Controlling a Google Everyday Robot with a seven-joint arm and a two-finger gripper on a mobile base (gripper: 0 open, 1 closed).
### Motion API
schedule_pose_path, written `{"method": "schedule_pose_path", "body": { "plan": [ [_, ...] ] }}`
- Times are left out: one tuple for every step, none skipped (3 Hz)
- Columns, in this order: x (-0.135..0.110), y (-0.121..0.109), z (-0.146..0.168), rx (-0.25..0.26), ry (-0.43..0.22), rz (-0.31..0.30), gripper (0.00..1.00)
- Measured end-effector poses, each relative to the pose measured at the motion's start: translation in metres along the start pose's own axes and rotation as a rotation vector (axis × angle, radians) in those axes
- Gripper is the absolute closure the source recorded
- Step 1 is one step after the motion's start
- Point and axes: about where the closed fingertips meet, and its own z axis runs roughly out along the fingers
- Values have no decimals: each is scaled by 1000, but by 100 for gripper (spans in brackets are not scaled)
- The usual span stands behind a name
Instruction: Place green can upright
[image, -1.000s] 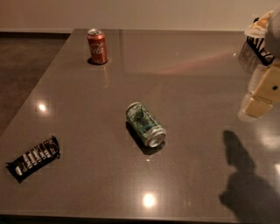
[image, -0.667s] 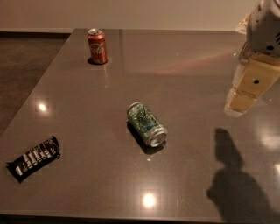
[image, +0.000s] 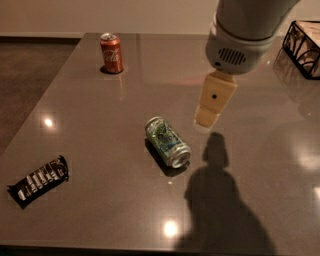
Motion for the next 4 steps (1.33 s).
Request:
{"method": "schedule_pose_path", "body": {
  "plan": [
    [-16, 5, 31, -56, 19, 134, 0],
    [-34, 16, 57, -115, 24, 248, 0],
    [-52, 33, 76, -160, 20, 336, 0],
    [-69, 48, 92, -195, 21, 376, 0]
  ]
}}
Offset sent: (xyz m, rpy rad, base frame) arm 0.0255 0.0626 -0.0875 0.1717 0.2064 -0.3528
